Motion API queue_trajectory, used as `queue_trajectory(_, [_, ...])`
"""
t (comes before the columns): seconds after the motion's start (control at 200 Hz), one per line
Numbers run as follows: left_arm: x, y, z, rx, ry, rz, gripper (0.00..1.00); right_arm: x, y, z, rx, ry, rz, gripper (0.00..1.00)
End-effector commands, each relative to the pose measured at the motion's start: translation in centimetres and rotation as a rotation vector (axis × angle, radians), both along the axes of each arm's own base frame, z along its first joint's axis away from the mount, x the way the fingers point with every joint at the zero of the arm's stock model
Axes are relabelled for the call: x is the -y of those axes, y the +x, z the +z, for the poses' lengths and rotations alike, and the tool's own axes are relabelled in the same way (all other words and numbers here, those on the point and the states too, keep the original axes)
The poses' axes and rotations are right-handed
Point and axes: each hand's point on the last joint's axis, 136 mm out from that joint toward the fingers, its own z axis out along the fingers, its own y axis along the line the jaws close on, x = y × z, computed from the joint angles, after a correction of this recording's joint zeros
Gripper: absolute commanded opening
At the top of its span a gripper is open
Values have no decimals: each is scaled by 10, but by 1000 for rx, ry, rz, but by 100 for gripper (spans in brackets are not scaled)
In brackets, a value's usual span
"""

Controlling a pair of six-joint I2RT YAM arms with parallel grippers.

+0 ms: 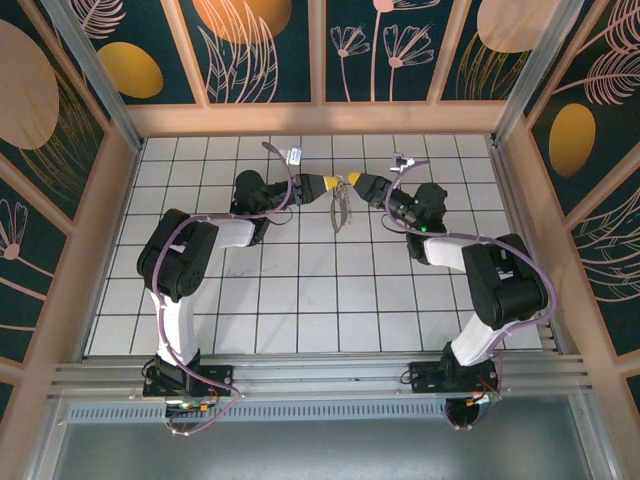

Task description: Put the keys on the keyring

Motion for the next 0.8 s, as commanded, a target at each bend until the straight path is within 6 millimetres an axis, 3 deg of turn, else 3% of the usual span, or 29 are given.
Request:
queue_trajectory(0.0, [1,-4,12,60,-36,-2,0,-2,6,28,62,67,-29,37])
queue_trajectory(0.255, [1,-5,12,63,-38,-5,0,-18,6,26,56,68,2,34])
queue_trajectory(0.636, [1,-5,12,62,-39,-6,0,-23,4,15,41,60,19,22])
queue_trajectory(0.791, [1,-5,13,63,-40,-6,0,-27,1,12,38,57,33,25])
